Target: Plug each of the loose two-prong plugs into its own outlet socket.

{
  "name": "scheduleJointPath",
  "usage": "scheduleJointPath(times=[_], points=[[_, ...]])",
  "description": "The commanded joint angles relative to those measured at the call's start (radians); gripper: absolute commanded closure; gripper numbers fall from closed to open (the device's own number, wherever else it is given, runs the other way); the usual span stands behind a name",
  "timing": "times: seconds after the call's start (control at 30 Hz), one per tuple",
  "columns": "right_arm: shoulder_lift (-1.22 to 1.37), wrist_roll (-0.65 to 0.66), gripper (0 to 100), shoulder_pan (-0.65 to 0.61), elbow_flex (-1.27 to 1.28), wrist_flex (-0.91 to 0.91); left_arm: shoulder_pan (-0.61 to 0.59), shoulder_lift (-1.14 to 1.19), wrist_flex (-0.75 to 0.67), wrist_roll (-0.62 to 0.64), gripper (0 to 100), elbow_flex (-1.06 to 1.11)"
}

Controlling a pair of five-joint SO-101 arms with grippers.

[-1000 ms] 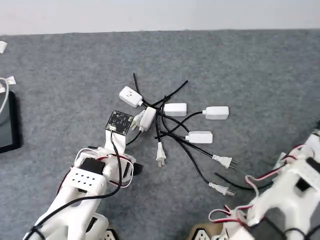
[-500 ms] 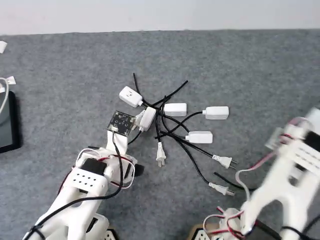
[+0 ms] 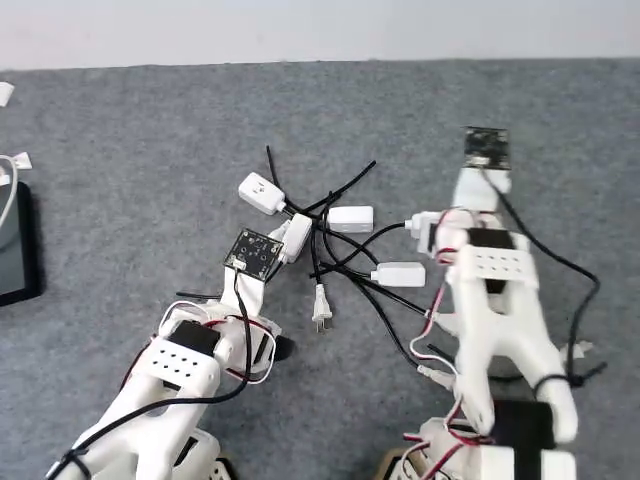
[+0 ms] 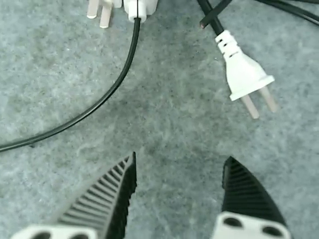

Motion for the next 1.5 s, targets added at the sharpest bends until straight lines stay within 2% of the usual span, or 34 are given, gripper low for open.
scheduleJointPath(times=[0.0,0.23,0.43,0.7,0.93,1.0,1.07,1.2,1.47], points=[[0.025,0.077,99.0,-0.053,-0.012,-0.030,0.008,-0.006,-0.028,-0.014,81,-0.007],[0.104,0.195,99.0,-0.079,-0.009,-0.027,0.008,-0.006,-0.028,-0.014,81,-0.007],[0.008,0.204,99.0,-0.077,0.021,0.134,0.003,-0.006,-0.028,-0.014,81,-0.007],[-0.148,0.290,99.0,-0.136,0.241,0.064,0.003,-0.005,-0.028,-0.014,81,-0.007],[-0.228,0.290,98.7,-0.160,0.285,0.053,0.003,-0.002,-0.028,-0.014,81,-0.007],[-0.255,0.290,96.6,-0.160,0.275,0.044,0.003,-0.002,-0.028,-0.014,81,-0.007],[-0.283,0.295,90.0,-0.160,0.265,0.041,0.003,-0.002,-0.029,-0.014,81,-0.007],[-0.306,0.433,78.3,-0.177,0.253,0.033,0.003,0.000,-0.046,-0.014,81,-0.005],[-0.232,0.736,83.1,-0.182,0.187,0.081,0.003,0.000,-0.048,-0.014,81,-0.005]])
